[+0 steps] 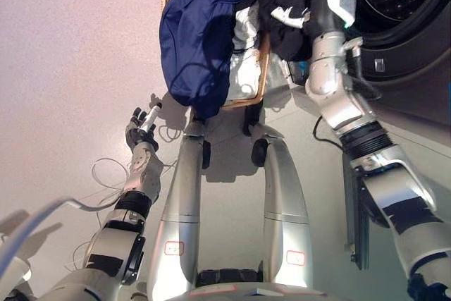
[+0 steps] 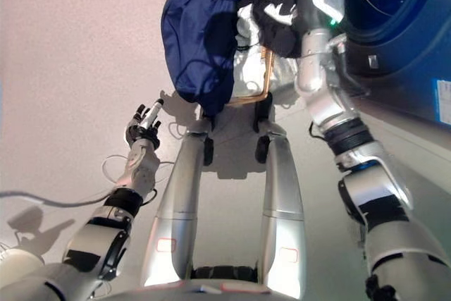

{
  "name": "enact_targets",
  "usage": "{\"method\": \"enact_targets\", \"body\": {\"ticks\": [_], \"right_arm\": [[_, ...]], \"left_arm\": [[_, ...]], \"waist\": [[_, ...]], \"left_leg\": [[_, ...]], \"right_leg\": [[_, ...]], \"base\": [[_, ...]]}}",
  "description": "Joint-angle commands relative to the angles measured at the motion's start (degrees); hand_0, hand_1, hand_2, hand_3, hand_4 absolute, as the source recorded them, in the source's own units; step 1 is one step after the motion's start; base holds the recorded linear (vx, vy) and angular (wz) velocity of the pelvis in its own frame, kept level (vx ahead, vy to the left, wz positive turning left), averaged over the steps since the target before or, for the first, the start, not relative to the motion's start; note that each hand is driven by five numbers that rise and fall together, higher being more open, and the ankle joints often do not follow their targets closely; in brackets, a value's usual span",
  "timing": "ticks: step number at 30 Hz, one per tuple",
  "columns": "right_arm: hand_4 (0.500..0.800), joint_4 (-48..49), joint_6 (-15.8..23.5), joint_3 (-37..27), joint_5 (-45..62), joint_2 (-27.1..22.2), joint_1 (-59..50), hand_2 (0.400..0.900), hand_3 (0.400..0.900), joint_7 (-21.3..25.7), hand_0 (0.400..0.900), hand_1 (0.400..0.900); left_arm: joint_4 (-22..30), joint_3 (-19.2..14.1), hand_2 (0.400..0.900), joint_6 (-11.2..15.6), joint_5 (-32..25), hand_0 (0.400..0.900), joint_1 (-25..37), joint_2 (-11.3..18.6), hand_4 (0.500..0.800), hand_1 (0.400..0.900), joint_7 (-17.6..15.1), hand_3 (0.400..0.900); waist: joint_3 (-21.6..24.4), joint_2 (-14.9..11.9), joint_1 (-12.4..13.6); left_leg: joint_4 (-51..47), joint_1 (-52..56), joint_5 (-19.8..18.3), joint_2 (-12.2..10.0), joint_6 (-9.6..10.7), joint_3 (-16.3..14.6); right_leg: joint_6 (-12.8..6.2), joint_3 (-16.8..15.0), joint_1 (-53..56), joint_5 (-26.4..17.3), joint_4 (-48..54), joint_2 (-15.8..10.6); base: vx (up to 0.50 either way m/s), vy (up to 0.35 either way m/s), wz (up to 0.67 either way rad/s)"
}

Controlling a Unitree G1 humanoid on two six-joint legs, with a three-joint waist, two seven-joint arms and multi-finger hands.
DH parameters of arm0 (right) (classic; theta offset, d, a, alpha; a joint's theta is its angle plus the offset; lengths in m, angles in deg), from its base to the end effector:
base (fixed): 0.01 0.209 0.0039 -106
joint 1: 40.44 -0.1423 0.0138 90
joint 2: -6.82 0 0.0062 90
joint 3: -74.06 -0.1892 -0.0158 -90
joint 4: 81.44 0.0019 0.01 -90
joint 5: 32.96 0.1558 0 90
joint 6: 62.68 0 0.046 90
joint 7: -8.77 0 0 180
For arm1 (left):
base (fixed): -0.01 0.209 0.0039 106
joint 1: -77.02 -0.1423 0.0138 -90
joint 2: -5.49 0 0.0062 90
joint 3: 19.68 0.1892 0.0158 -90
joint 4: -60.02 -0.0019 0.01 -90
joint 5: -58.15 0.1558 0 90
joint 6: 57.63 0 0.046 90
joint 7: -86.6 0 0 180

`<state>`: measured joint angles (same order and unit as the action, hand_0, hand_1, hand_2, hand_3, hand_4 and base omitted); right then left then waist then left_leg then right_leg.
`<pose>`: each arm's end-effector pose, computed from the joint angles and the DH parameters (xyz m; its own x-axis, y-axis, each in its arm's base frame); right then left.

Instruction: Put the clothes in the basket into the washing machine.

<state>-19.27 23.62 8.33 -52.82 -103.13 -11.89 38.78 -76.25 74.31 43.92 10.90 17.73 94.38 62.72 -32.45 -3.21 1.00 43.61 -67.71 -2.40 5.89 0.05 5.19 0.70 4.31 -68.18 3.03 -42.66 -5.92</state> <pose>0.3625 -0.1710 0.2597 0.6675 0.0002 0.7446 0.6530 0.4804 -0.5855 0.3139 0.1963 0.0324 0.8438 0.4549 -0.2847 -0.5355 0.7482 -0.3917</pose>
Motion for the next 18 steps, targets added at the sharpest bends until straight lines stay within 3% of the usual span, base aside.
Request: {"method": "enact_targets", "body": {"ticks": [1, 7, 11, 15, 18], "right_arm": [[0.5, 2.4, 1.7, 0.3, -4.7, -5.6, -9.6, 0.4, 0.4, 5.8, 0.4, 0.4], [0.5, -9.0, -1.5, 7.5, -6.7, -10.8, -18.3, 0.4, 0.4, 8.3, 0.4, 0.4], [0.5, -23.9, -4.3, 18.0, -10.2, -12.3, -25.3, 0.4, 0.4, 8.4, 0.4, 0.4], [0.5, -39.4, -7.6, 33.7, -20.5, -13.4, -29.9, 0.4, 0.4, 2.0, 0.4, 0.4], [0.5, -46.8, -10.5, 36.4, -23.9, -14.1, -29.2, 0.4, 0.4, -0.3, 0.4, 0.4]], "left_arm": [[0.6, -1.9, 0.9, 2.8, 1.0, 0.9, -7.0, 2.2, 0.8, 0.9, -0.6, 0.9], [0.4, -0.6, 0.9, 3.5, 1.0, 0.9, -8.2, 2.9, 0.8, 0.9, 0.3, 0.9], [-0.4, 1.2, 0.9, 4.2, 1.4, 0.9, -8.1, 3.9, 0.8, 0.9, 1.4, 0.9], [0.2, 3.1, 0.9, 4.8, 0.2, 0.9, -8.6, 4.6, 0.8, 0.9, 3.2, 0.9], [0.8, 3.5, 0.9, 5.0, -1.4, 0.9, -9.0, 4.1, 0.8, 0.9, 3.7, 0.9]], "waist": [[2.8, -0.1, 1.2], [3.5, -0.4, 2.6], [4.0, -0.4, 3.9], [4.4, -0.1, 5.0], [5.1, 0.5, 5.3]], "left_leg": [[-5.1, 4.0, -3.7, 0.8, 0.1, 0.2], [-4.9, 3.6, -3.7, 1.0, 0.2, 0.3], [-4.4, 2.5, -3.6, 1.2, 0.3, 0.4], [-3.3, 1.3, -3.9, 1.4, 0.5, 0.3], [-2.6, -0.5, -3.6, 1.6, 0.6, 0.2]], "right_leg": [[-4.65, -0.4, 2.0, 4.6, -0.2, 0.1], [-4.69, -0.1, 1.5, 4.6, -0.6, 0.0], [-4.83, 0.0, 0.4, 4.6, -1.1, -0.2], [-4.81, 0.0, -0.8, 4.9, -2.2, -0.5], [-4.71, 0.0, -2.7, 5.0, -3.3, -1.0]], "base": [[0.0, 0.0, 0.0], [0.0, 0.0, 0.01], [0.0, -0.006, 0.04], [0.0, -0.005, 0.03], [0.03, 0.017, 0.05]]}}
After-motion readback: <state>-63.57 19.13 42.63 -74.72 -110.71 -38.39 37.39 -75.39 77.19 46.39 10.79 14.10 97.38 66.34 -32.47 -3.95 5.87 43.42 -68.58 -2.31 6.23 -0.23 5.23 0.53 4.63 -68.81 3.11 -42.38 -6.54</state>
